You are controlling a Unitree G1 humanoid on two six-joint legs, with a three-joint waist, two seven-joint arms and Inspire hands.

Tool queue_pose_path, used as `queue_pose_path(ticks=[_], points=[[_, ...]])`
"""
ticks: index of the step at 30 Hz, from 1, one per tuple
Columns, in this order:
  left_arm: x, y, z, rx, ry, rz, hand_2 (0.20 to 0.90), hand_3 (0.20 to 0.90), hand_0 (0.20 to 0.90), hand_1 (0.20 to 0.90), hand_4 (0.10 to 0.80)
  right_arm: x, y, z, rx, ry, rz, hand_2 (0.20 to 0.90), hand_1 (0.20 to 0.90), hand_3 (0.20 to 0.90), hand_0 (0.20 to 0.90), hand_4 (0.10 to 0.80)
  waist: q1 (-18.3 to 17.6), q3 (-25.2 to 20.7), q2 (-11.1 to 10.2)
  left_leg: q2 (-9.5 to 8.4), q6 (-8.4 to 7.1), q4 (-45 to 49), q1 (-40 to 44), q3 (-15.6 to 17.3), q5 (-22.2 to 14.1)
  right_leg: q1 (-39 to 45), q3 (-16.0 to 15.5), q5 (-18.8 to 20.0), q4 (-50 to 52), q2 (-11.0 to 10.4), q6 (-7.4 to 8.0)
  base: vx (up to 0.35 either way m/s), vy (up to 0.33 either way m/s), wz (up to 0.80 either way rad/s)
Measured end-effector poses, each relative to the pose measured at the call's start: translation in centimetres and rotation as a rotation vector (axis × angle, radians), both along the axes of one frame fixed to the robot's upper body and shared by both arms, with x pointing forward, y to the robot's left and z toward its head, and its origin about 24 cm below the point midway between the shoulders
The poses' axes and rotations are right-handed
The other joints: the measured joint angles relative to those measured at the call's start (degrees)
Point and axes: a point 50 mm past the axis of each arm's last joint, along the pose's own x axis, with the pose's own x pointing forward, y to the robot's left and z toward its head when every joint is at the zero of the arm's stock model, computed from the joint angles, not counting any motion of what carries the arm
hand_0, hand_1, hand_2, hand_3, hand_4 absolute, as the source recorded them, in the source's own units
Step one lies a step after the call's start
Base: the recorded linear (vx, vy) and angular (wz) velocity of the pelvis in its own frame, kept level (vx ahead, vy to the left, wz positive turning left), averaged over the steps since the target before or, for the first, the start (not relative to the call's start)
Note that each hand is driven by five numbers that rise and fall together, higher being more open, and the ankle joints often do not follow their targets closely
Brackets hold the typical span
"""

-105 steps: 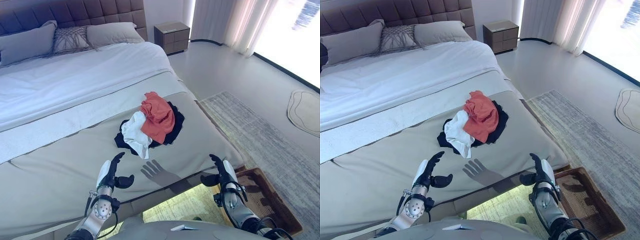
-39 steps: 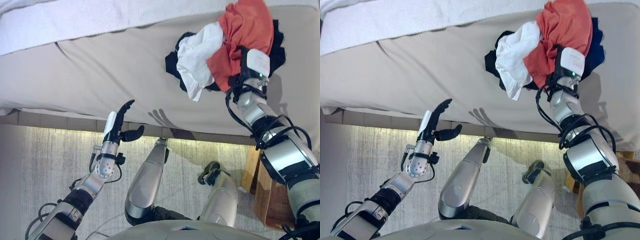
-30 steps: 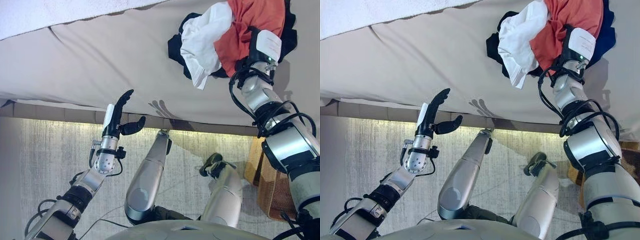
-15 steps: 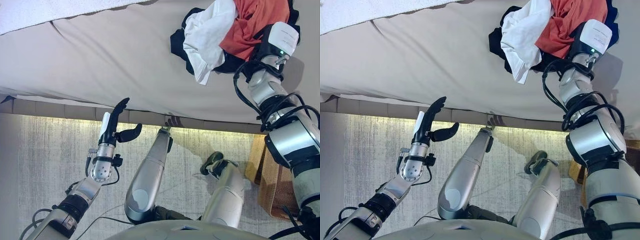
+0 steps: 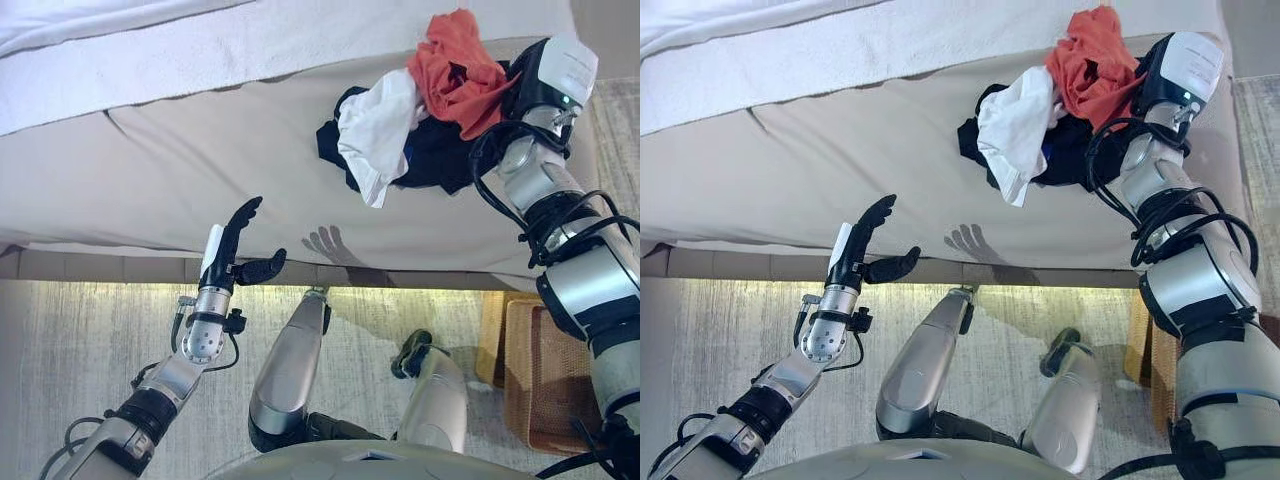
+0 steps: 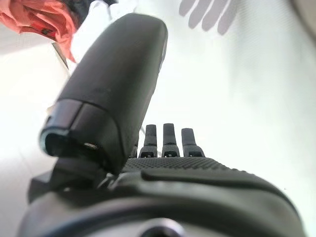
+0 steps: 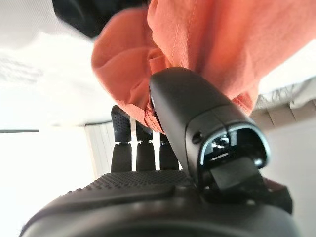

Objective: Pick up the clothes from the bed and place them into the basket

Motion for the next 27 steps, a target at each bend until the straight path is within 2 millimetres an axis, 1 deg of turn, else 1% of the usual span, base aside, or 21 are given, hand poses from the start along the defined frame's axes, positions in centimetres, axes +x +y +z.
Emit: queue_pose_path(ticks=[1,2,4,6,8,10,13,15,16,17,19,21,24,27], points=[[0.1,0.1,0.0,0.001,0.001,0.006,0.900,0.900,0.900,0.900,0.800,-0.1,-0.1,0.2,-0.004,-0.007,0.001,0.300,0.300,0.200,0.300,0.100,0.0,0.0,-0.1,0.13,-0.13,-1.0,0.9,0.1,0.3,1.0,-0.3,0.6,-1.2,0.2,0.27,0.085,0.029,-0.10],[0.2,0.2,0.1,0.004,0.004,0.014,0.900,0.900,0.900,0.900,0.800,-0.3,-0.6,0.7,-0.014,-0.020,-0.003,0.300,0.300,0.200,0.300,0.100,-0.4,-0.1,-0.2,0.22,-0.24,-2.7,2.8,0.2,0.8,3.2,-0.7,1.6,-3.4,0.5,0.86,0.147,0.010,-0.02],[0.2,0.6,0.1,0.008,0.020,0.032,0.900,0.900,0.900,0.900,0.800,-0.7,-1.1,1.7,-0.001,-0.051,0.003,0.300,0.300,0.200,0.300,0.100,-0.9,-0.2,-0.6,0.51,-0.46,-6.3,7.1,0.8,1.8,7.8,-0.9,3.7,-8.0,1.4,1.57,0.156,0.018,-0.13],[0.4,1.0,0.5,0.019,0.020,0.042,0.900,0.900,0.900,0.900,0.800,-1.2,-1.6,3.2,0.011,-0.109,0.018,0.300,0.300,0.200,0.300,0.100,-1.4,-0.6,-1.4,0.93,-0.51,-8.7,10.6,1.9,1.8,11.6,-0.8,5.2,-12.3,2.2,1.90,0.149,0.031,-0.24],[0.7,1.3,0.7,0.036,0.022,0.049,0.900,0.900,0.900,0.900,0.800,-1.9,-2.6,4.5,0.031,-0.156,0.009,0.300,0.300,0.200,0.300,0.100,-1.8,-1.5,-2.7,0.94,-0.55,-10.9,13.9,2.3,1.9,15.2,-0.9,6.5,-15.9,2.6,2.11,0.123,0.032,-0.12],[0.5,1.9,0.6,0.057,0.034,0.057,0.900,0.900,0.900,0.900,0.800,-2.3,-3.3,5.1,0.053,-0.179,-0.003,0.300,0.300,0.200,0.300,0.100,-3.0,-5.1,-5.2,0.96,-0.54,-12.6,14.1,2.7,1.9,15.9,-1.2,7.0,-18.9,3.0,2.43,0.133,0.032,-0.07],[0.8,1.9,0.8,0.060,0.033,0.054,0.900,0.900,0.900,0.900,0.800,-3.4,-4.9,7.4,0.031,-0.236,-0.039,0.300,0.300,0.200,0.300,0.100,-4.2,-6.1,-6.5,1.10,-0.54,-14.5,17.2,3.3,2.0,20.1,-1.6,8.9,-23.6,3.6,2.27,0.124,0.023,-0.08],[0.8,2.0,0.6,0.065,0.045,0.060,0.900,0.900,0.900,0.900,0.800,-4.2,-5.7,8.4,0.010,-0.264,-0.052,0.300,0.300,0.200,0.300,0.100,-5.1,-8.3,-7.3,1.15,-0.54,-16.1,17.9,3.7,2.0,21.0,-1.7,9.6,-26.0,4.0,2.39,0.074,0.010,-0.07],[0.8,2.1,0.6,0.066,0.047,0.062,0.900,0.900,0.900,0.900,0.800,-4.4,-6.0,8.7,0.010,-0.270,-0.055,0.300,0.300,0.200,0.300,0.100,-5.3,-8.9,-7.6,1.16,-0.54,-16.3,18.0,3.8,2.0,21.2,-1.7,9.7,-26.5,4.0,2.39,0.070,0.000,-0.16],[0.7,2.2,0.4,0.061,0.057,0.069,0.900,0.900,0.900,0.900,0.800,-4.8,-6.3,9.3,0.015,-0.288,-0.057,0.300,0.300,0.200,0.300,0.100,-5.9,-9.1,-7.6,1.35,-0.54,-16.9,19.4,4.8,2.0,21.8,-1.1,10.2,-27.0,4.2,2.39,0.075,-0.004,-0.23],[0.5,2.5,-0.2,0.068,0.083,0.083,0.900,0.900,0.900,0.900,0.800,-5.1,-6.4,9.8,0.016,-0.308,-0.048,0.300,0.300,0.200,0.300,0.100,-7.1,-9.5,-7.7,1.41,-0.53,-17.5,21.1,5.7,2.0,23.0,-0.5,10.3,-27.5,4.2,2.23,0.051,-0.004,-0.26],[0.2,3.0,-1.0,0.079,0.117,0.099,0.900,0.900,0.900,0.900,0.800,-5.3,-6.4,10.1,0.021,-0.319,-0.041,0.300,0.300,0.200,0.300,0.100,-8.5,-11.4,-7.8,1.68,-0.53,-19.0,21.7,6.6,2.0,23.0,0.4,10.9,-29.2,4.6,2.49,0.008,0.009,-0.25],[0.1,3.1,-1.1,0.081,0.125,0.103,0.900,0.900,0.900,0.900,0.800,-5.7,-6.7,10.5,0.014,-0.329,-0.045,0.300,0.300,0.200,0.300,0.100,-9.9,-11.7,-7.8,2.34,-0.53,-20.0,22.8,8.5,2.0,23.4,1.7,12.1,-31.1,5.3,2.39,-0.012,0.011,-0.30],[0.1,2.9,-1.2,0.077,0.126,0.100,0.900,0.900,0.900,0.900,0.800,-5.7,-6.5,10.7,0.008,-0.333,-0.037,0.300,0.300,0.200,0.300,0.100,-12.4,-12.0,-7.8,2.89,-0.53,-21.2,23.9,9.9,2.0,23.5,3.4,12.9,-32.7,6.0,2.35,-0.012,0.022,-0.32]])
